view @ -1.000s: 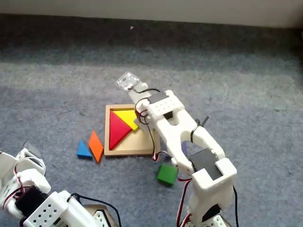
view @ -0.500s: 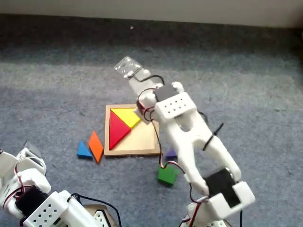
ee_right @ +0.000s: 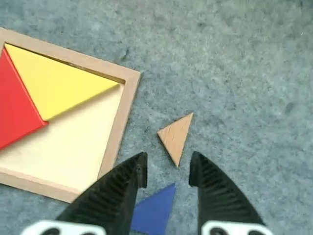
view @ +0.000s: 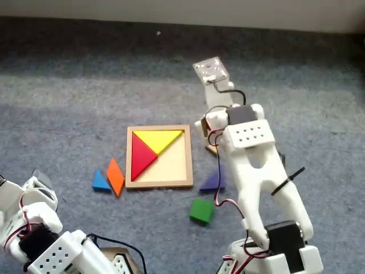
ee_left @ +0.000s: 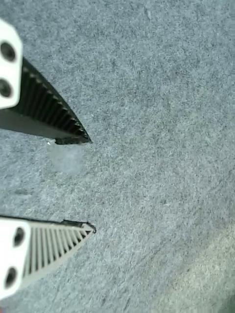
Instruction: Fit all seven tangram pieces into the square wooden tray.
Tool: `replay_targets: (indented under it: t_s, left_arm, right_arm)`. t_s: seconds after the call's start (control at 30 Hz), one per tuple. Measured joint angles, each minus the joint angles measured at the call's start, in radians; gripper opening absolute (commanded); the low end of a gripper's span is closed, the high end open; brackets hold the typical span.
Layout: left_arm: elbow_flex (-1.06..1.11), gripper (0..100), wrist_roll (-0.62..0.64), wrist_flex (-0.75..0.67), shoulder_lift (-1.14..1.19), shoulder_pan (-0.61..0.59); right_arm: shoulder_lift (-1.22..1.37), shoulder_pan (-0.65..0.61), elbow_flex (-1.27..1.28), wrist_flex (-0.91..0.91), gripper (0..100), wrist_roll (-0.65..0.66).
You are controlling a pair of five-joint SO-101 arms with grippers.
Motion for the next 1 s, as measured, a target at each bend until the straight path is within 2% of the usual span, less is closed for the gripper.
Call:
replay_targets:
  t_s: [0.13, 0.37, 0.53, 0.77, 0.83, 1.0]
  left_arm:
    - [0.003, 25, -0.066, 0.0, 0.0, 0.049]
    - [0.003, 25, -0.072, 0.0, 0.0, 0.064]
    - [0.003, 25, -0.072, 0.0, 0.0, 0.064]
    - [0.018, 25, -0.072, 0.0, 0.0, 0.064]
    - [0.018, 25, -0.074, 0.0, -0.002, 0.063]
    - [0.018, 25, -0.074, 0.0, 0.0, 0.066]
  right_arm:
    - [0.071, 0.0, 0.054, -0.086, 25.3, -0.074]
    - [0.199, 0.0, 0.117, -0.301, 25.3, -0.077]
    - [0.334, 0.0, 0.117, -0.334, 25.3, -0.077]
    - [0.394, 0.0, 0.091, -0.338, 25.2, -0.077]
    - [0.404, 0.0, 0.087, -0.338, 22.3, -0.077]
    - [0.407, 0.009, 0.081, -0.338, 8.0, -0.077]
